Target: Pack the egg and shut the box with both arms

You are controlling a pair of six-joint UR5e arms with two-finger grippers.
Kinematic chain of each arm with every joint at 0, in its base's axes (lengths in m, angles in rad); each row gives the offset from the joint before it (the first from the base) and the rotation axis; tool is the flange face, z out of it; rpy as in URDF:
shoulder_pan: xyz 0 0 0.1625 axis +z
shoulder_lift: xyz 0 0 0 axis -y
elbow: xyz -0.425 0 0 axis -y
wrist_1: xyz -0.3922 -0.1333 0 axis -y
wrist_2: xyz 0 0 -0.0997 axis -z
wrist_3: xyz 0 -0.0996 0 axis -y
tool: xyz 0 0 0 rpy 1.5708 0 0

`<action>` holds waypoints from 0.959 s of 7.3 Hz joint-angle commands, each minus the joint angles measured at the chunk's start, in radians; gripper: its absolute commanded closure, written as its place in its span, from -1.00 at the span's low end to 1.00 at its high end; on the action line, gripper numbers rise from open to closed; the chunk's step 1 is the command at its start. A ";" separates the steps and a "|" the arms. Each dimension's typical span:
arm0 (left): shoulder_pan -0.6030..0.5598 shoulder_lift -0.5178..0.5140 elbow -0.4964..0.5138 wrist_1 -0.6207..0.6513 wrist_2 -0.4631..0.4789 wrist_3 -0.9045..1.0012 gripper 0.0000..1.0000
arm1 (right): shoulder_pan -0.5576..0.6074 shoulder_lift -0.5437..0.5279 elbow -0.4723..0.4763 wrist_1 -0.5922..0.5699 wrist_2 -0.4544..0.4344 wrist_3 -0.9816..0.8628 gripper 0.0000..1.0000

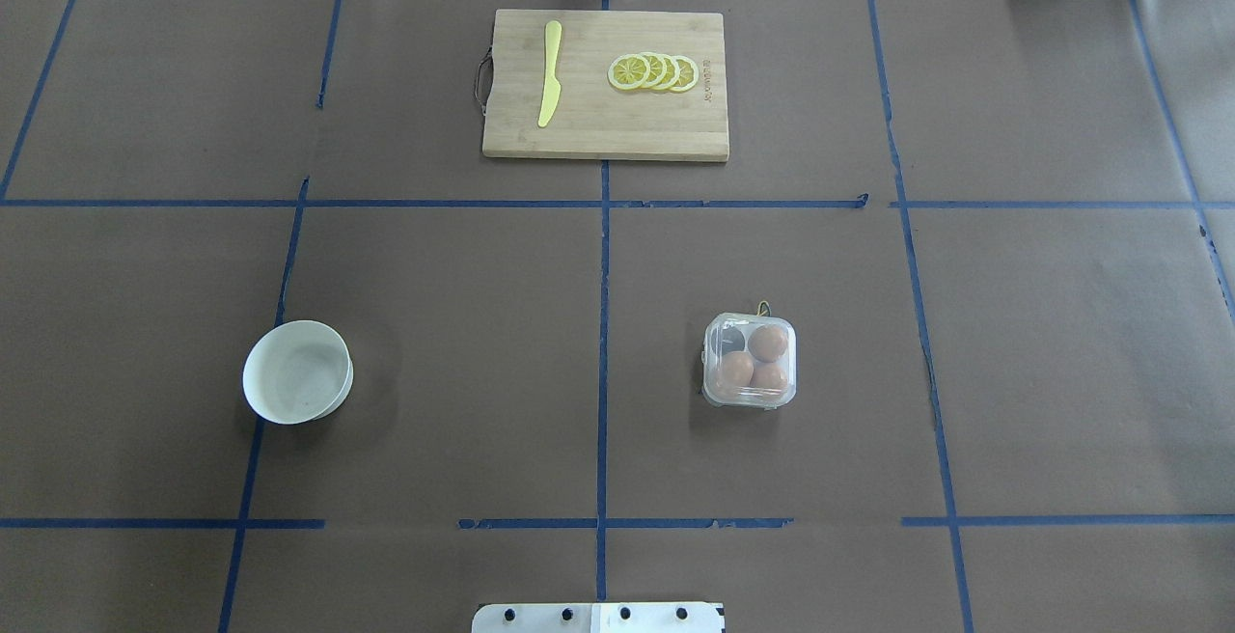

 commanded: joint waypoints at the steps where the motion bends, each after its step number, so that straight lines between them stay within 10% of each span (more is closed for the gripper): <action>1: 0.003 -0.011 0.002 0.016 0.001 0.000 -1.00 | -0.003 0.000 -0.002 0.000 0.000 0.002 -1.00; 7: 0.003 -0.003 0.002 0.018 0.001 0.000 -1.00 | -0.028 0.000 -0.003 0.000 0.001 0.006 -1.00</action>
